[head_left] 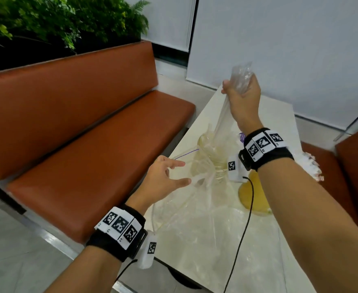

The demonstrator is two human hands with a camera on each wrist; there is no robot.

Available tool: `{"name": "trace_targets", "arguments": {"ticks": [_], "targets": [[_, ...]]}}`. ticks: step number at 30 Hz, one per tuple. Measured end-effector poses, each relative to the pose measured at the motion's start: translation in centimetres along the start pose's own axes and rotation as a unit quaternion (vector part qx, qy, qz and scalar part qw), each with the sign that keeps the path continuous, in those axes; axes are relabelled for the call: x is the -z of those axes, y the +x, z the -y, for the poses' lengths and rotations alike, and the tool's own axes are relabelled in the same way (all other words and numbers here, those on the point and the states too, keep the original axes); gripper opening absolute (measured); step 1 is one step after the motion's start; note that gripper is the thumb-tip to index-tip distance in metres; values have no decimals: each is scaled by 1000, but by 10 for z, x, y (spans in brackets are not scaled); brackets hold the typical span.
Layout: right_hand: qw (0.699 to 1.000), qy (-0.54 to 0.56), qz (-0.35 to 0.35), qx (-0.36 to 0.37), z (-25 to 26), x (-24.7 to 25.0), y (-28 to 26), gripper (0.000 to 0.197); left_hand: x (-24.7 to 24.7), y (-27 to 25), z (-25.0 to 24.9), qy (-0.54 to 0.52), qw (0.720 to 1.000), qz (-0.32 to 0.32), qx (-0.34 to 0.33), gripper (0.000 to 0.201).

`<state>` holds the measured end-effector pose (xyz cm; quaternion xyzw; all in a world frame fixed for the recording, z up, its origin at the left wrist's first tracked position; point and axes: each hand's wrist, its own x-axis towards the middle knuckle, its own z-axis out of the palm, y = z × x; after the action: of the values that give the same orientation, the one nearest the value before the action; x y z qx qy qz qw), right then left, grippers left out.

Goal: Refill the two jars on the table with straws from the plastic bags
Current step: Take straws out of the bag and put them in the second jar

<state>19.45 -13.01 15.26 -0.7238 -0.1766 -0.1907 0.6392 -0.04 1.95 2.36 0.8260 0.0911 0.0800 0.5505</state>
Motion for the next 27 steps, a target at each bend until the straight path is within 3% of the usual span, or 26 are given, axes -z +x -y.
{"name": "trace_targets", "arguments": {"ticks": [6, 11, 13, 17, 19, 20, 22, 23, 25, 27], "targets": [[998, -27, 5, -55, -62, -4, -15, 20, 3, 2, -5, 7, 1000, 12, -14, 46], [985, 2, -8, -171, -91, 3, -25, 28, 3, 4, -9, -4, 1000, 12, -12, 41], [983, -5, -17, -184, -92, 5, -26, 29, 3, 4, -10, -9, 1000, 11, -14, 39], [999, 11, -26, -37, -81, 11, -19, 77, 2, 5, -12, -18, 1000, 7, -14, 38], [999, -19, -22, 34, -75, 15, -12, 84, 2, 4, -13, -26, 999, 9, -18, 38], [996, -63, -13, 67, -72, 17, -10, 78, 2, 4, -14, -28, 999, 10, -20, 38], [971, -202, 49, 117, -78, 17, -7, 50, 2, 4, -16, -28, 999, 12, -25, 36], [945, -285, 103, 122, -85, 17, -10, 37, 3, 4, -15, -26, 999, 10, -25, 35], [886, -406, 210, 82, -101, 17, -20, 35, 5, 5, -14, -27, 999, 0, -23, 34], [848, -452, 258, 95, -105, 21, -28, 39, 7, 6, -12, -32, 999, -2, -19, 37]]}}
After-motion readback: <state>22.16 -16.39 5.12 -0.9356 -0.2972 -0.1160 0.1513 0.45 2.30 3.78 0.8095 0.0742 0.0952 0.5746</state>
